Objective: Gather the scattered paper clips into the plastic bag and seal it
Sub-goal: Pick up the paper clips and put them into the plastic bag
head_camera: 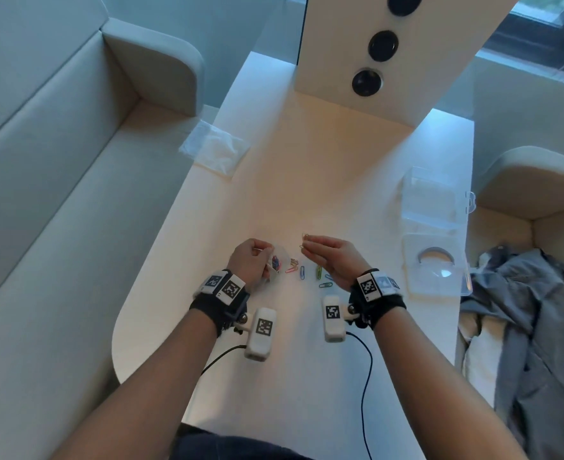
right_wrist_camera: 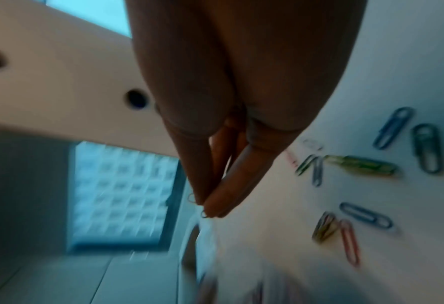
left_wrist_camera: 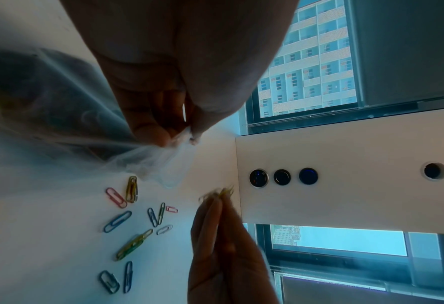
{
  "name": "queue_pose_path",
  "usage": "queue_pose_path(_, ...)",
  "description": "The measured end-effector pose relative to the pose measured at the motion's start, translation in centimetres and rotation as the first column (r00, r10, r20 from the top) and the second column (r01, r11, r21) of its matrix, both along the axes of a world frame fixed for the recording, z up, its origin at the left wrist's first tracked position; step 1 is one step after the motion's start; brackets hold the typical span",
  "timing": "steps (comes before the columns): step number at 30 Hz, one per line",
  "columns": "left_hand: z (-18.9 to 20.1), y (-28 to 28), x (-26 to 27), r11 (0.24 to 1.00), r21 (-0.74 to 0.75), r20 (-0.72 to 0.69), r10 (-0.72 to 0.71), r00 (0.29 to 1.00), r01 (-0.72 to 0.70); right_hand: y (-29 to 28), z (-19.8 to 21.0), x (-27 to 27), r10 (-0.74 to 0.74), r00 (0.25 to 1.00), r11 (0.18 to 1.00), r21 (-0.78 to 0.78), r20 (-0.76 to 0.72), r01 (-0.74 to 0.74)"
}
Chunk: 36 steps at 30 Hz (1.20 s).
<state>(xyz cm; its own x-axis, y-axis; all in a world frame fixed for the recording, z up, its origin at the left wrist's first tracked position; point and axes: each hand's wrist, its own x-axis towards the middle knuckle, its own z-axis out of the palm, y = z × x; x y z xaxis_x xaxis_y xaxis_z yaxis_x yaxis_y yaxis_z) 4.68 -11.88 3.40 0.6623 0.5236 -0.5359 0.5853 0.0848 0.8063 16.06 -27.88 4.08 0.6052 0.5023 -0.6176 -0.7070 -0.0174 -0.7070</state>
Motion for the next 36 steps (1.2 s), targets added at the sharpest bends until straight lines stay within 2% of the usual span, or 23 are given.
queue_pose_path(2, 0.2, -0.6, 0.1, 1.0, 0.016, 0.011, 0.006, 1.0, -0.006, 1.0, 0.8, -1.1, 0.206, 0.959, 0.975, -0.129, 0.197, -0.183)
queue_pose_path(3, 0.2, -0.8, 0.2, 1.0, 0.021, 0.019, 0.003, 1.0, -0.003, 1.4, 0.9, -1.5, 0.332, 0.886, 0.932, -0.259, 0.324, -0.254)
queue_pose_path(6, 0.4, -1.2, 0.4, 0.999, 0.023, 0.037, -0.023, 0.999, 0.022, 2.2, 0.8, -2.0, 0.623, 0.551, 0.764, -0.582, 0.556, -0.277)
queue_pose_path(7, 0.3, -1.2, 0.5, 0.999, 0.031, 0.039, -0.031, 0.999, 0.029, 2.4, 0.9, -2.1, 0.673, 0.458, 0.726, -0.638, 0.581, -0.256)
queue_pose_path(8, 0.3, -1.2, 0.6, 0.999, 0.04, 0.04, -0.038, 0.998, 0.036, 2.6, 0.9, -2.1, 0.7, 0.398, 0.702, -0.673, 0.593, -0.232)
queue_pose_path(11, 0.0, -1.2, 0.6, 0.998, 0.043, 0.062, -0.038, 0.997, 0.035, 3.0, 1.2, -2.0, 0.762, 0.264, 0.64, -0.75, 0.592, -0.166)
queue_pose_path(13, -0.1, -1.3, 0.5, 0.999, 0.03, 0.078, -0.036, 0.996, 0.034, 3.1, 1.4, -1.9, 0.815, 0.159, 0.579, -0.797, 0.558, -0.172)
queue_pose_path(14, 0.0, -1.4, 0.5, 0.999, 0.026, 0.083, -0.037, 0.996, 0.035, 3.0, 1.4, -1.7, 0.814, 0.139, 0.581, -0.792, 0.565, -0.185)
queue_pose_path(15, -0.1, -1.3, 0.5, 0.999, 0.024, 0.092, -0.033, 0.995, 0.031, 2.8, 1.3, -1.5, 0.783, 0.157, 0.621, -0.759, 0.601, -0.194)
queue_pose_path(17, -0.2, -1.0, 0.4, 1.0, 0.021, 0.104, -0.013, 0.994, 0.011, 2.0, 0.8, -0.5, 0.632, 0.265, 0.767, -0.636, 0.728, -0.081)
queue_pose_path(18, -0.2, -0.7, 0.3, 1.0, 0.018, 0.103, -0.001, 0.995, -0.001, 1.5, 0.1, 0.4, 0.545, 0.324, 0.813, -0.582, 0.773, 0.022)
queue_pose_path(19, -0.3, -0.3, 0.1, 1.0, 0.012, 0.103, 0.011, 0.995, -0.013, 1.0, -0.5, 1.2, 0.498, 0.371, 0.818, -0.567, 0.783, 0.099)
queue_pose_path(20, -0.3, 0.1, -0.2, 1.0, -0.005, 0.099, 0.027, 0.995, -0.027, 0.5, -1.5, 2.1, 0.528, 0.416, 0.775, -0.62, 0.74, 0.121)
queue_pose_path(22, -0.3, 0.9, -0.9, 0.994, -0.086, 0.084, 0.082, 0.993, -0.074, 0.0, -3.9, 2.9, 0.7, 0.502, 0.589, -0.808, 0.508, -0.005)
queue_pose_path(23, -0.3, 1.2, -1.3, 0.985, -0.135, 0.08, 0.116, 0.99, -0.105, 0.0, -5.1, 2.7, 0.778, 0.487, 0.493, -0.867, 0.398, -0.079)
queue_pose_path(25, -0.2, 1.7, -1.9, 0.969, -0.193, 0.079, 0.172, 0.982, -0.154, 0.1, -7.0, 1.6, 0.866, 0.378, 0.387, -0.917, 0.328, -0.091)
queue_pose_path(28, 0.0, 2.1, -2.2, 0.957, -0.211, 0.092, 0.224, 0.97, -0.201, 0.8, -8.1, -0.8, 0.915, 0.227, 0.364, -0.924, 0.332, -0.114)
queue_pose_path(29, 0.0, 2.2, -2.2, 0.954, -0.215, 0.097, 0.236, 0.967, -0.211, 1.0, -7.8, -1.6, 0.931, 0.16, 0.351, -0.926, 0.329, -0.139)
queue_pose_path(31, -0.1, 2.2, -2.2, 0.951, -0.217, 0.099, 0.248, 0.964, -0.222, 0.7, -7.6, -2.9, 0.955, -0.03, 0.287, -0.943, 0.296, -0.166)
queue_pose_path(34, -0.4, 2.0, -2.1, 0.953, -0.207, 0.087, 0.243, 0.966, -0.221, -1.1, -7.3, -2.9, 0.934, -0.286, 0.189, -0.976, 0.213, -0.108)
queue_pose_path(36, -0.7, 1.8, -2.1, 0.955, -0.203, 0.076, 0.234, 0.969, -0.215, -2.6, -7.1, -2.2, 0.917, -0.376, 0.133, -0.99, 0.137, -0.035)
